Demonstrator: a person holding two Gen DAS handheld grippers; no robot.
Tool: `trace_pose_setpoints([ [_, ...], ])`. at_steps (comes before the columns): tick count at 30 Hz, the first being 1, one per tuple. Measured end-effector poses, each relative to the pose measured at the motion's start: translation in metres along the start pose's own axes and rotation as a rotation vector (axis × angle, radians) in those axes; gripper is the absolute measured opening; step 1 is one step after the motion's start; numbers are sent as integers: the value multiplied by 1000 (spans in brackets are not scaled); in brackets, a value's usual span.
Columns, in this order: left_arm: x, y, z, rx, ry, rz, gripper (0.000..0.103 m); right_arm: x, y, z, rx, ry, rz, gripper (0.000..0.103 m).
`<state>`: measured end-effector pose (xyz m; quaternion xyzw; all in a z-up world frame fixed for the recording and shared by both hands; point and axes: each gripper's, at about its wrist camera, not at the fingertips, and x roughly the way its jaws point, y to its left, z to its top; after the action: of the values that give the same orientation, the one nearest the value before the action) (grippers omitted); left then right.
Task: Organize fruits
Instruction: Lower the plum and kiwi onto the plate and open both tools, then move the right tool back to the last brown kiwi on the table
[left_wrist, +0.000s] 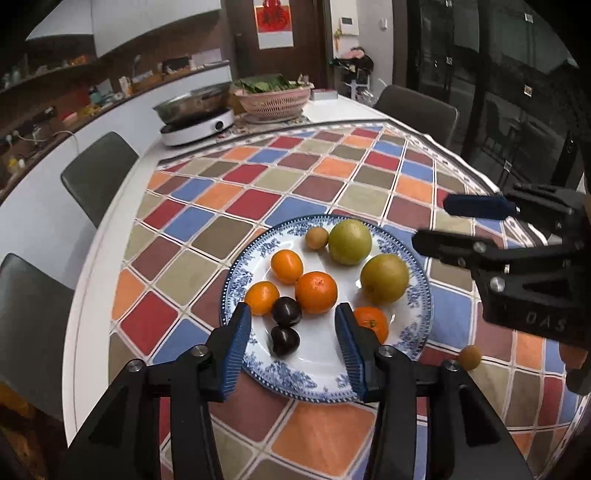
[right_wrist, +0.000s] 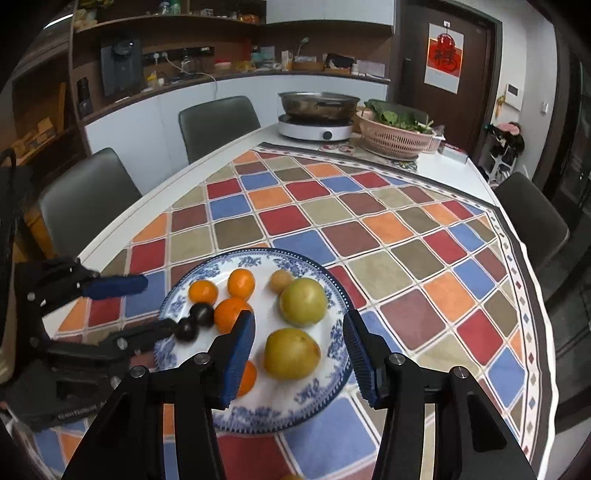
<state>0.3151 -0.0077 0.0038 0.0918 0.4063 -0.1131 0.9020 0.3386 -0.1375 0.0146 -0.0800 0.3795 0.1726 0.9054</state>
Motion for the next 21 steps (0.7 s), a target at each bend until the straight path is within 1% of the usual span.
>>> trace_pose_setpoints([
  [2, -11, -4, -2, -4, -20, 4, 55, -11, 1, -5, -1, -3, 7, 51],
  [5, -25, -9, -6, -9, -38, 38, 56, -25, 4, -13, -3, -6, 24, 51],
  [8, -38, -12, -11, -32, -57, 34, 60, -36, 6, -21, 2, -11, 29, 51],
  [10, -46, -14, -14, -48, -66, 36, 60, -43, 7, -27, 8, -12, 28, 51],
  [14, -56, -19, -20, -68, -70, 34, 63, -53, 5, -38, 35, -6, 30, 51],
  [19, -67, -28, -35, -74, -70, 45, 65, -60, 2, -54, 73, 13, 36, 51],
  [21, -69, -31, -41, -72, -71, 52, 68, -61, 1, -61, 81, 23, 36, 51],
])
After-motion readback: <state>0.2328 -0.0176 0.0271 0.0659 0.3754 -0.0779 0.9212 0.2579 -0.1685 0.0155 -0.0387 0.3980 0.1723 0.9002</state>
